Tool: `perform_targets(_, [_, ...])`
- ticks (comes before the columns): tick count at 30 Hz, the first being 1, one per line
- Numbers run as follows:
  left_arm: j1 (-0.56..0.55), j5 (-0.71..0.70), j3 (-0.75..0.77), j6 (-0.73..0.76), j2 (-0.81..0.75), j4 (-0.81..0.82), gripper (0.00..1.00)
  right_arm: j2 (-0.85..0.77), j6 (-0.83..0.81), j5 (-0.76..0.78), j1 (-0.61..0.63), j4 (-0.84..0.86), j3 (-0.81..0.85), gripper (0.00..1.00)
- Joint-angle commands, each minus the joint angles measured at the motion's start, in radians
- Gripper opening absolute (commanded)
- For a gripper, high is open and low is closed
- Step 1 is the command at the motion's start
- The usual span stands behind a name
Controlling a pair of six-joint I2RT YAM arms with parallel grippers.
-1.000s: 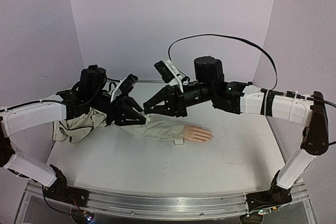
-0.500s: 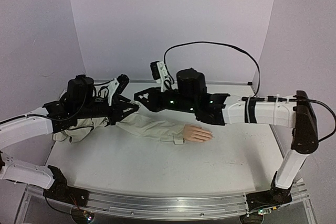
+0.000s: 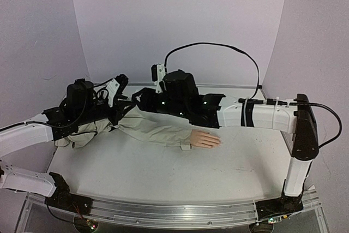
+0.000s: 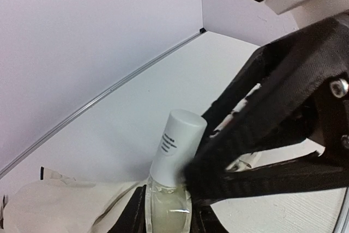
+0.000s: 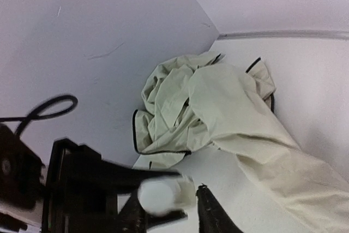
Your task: Paint the nails
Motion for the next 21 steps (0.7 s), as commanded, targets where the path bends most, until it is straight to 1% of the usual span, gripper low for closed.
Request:
perform_targets(1, [0.016, -0.025, 0.051, -0.009, -0.006, 0.182, 0.0, -0.146, -0.13, -0.299, -0.065, -0.006, -0.08, 0.47])
perform_targets(2, [0.016, -0.015, 0.053, -0.014, 0.0, 0.18, 0.0, -0.173, -0.157, -0.326, -0.08, -0.006, -0.108, 0.57])
perform_targets(4, [0.016, 0.004, 0.057, -0.024, 0.007, 0.18, 0.0, -0.234, -0.219, -0.378, -0.115, -0.002, -0.179, 0.71])
perform_targets(6, [0.017, 0.062, 0.063, -0.031, 0.019, 0.176, 0.0, -0.29, -0.294, -0.466, -0.155, 0.011, -0.251, 0.8])
perform_targets(7, [0.02, 0.105, 0.066, -0.035, 0.026, 0.173, 0.0, -0.314, -0.332, -0.532, -0.174, 0.019, -0.285, 0.83])
perform_targets(8, [0.022, 0.166, 0.073, -0.042, 0.033, 0.169, 0.0, -0.333, -0.364, -0.566, -0.187, 0.025, -0.315, 0.85])
perform_targets(9, [0.025, 0.237, 0.081, -0.052, 0.044, 0.164, 0.0, -0.349, -0.39, -0.635, -0.198, 0.037, -0.341, 0.88])
perform_targets(11, [0.031, 0.435, 0.106, -0.078, 0.068, 0.16, 0.0, -0.367, -0.438, -0.716, -0.207, 0.058, -0.374, 0.89])
perform_targets(13, [0.033, 0.641, 0.133, -0.115, 0.105, 0.16, 0.0, -0.37, -0.467, -0.782, -0.209, 0.075, -0.373, 0.87])
perform_targets(16, [0.033, 0.88, 0.177, -0.172, 0.17, 0.16, 0.0, -0.373, -0.479, -0.829, -0.209, 0.124, -0.373, 0.81])
perform_targets(18, [0.033, 0.977, 0.198, -0.201, 0.201, 0.16, 0.0, -0.374, -0.478, -0.834, -0.211, 0.138, -0.363, 0.73])
perform_targets(20, [0.031, 1.028, 0.204, -0.212, 0.212, 0.16, 0.0, -0.372, -0.471, -0.836, -0.211, 0.147, -0.347, 0.67])
perform_targets(21, [0.031, 1.034, 0.204, -0.213, 0.213, 0.161, 0.0, -0.371, -0.467, -0.843, -0.211, 0.152, -0.341, 0.65])
